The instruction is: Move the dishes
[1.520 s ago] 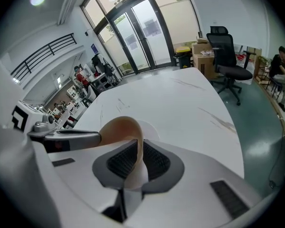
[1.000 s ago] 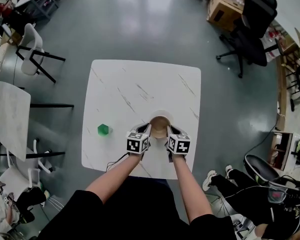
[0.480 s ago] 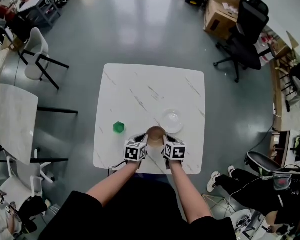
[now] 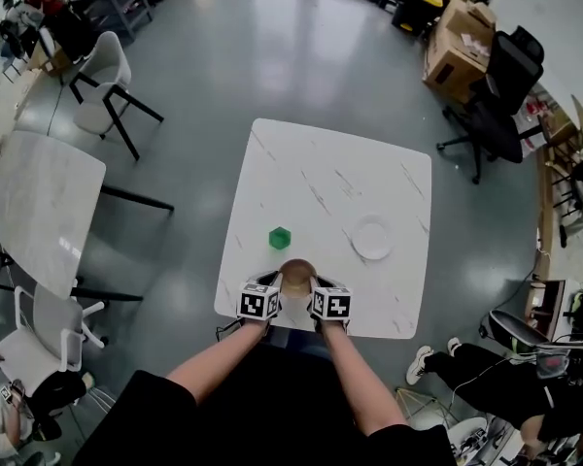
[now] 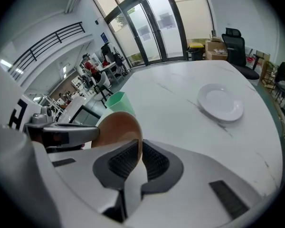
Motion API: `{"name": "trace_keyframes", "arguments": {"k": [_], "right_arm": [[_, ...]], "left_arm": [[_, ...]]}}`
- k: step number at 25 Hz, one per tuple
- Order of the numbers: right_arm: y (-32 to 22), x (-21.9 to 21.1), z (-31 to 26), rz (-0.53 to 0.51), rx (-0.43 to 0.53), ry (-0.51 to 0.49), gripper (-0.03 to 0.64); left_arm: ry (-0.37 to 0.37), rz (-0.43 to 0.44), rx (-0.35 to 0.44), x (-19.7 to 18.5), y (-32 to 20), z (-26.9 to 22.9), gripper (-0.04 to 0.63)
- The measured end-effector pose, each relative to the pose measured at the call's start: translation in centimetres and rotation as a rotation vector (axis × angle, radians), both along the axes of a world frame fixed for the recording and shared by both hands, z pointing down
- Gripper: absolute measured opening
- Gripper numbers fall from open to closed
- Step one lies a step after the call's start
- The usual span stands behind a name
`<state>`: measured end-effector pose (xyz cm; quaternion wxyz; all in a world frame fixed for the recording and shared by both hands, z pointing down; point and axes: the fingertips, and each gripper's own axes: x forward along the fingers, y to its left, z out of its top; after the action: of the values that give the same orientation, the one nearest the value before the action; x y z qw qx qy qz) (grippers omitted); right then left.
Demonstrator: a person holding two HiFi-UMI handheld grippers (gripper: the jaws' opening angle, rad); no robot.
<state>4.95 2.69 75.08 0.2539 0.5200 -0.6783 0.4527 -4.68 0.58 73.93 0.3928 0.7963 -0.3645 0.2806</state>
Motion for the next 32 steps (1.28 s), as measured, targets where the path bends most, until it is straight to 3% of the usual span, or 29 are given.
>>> {"name": "trace_keyframes", "arguments": {"k": [5,9,17,26,32], "right_arm": [[-0.6,-3.8,0.6,-0.017,-0.019,-0.009,0.038],[-0.8,-5.1,1.6,-0.014,-0.034,0.015,0.038],[-1.1,-5.7,3.7,0.020,-0.079,0.049,0.039],[-1.1,-5.8,4.5,0.024,-0.092,0.047,0.038],[-1.4,-5.6,3.6,0.030,-0.083,0.037,0.050]], "left_arm": [[-0.025,0.031,0.019,-3.6,-0.4,0.6,0.029],[0.009,0.019,-0.006,-5.1,-0.8,1.4,0.029],[0.058,0.084,-0.056,-5.7,-0.8,3.5,0.029],[0.062,0.157,-0.053,-5.9,-1.0,4.5,0.031],[0.067,0.152,-0.053,-6.5,-1.6,4.5,0.037]]}}
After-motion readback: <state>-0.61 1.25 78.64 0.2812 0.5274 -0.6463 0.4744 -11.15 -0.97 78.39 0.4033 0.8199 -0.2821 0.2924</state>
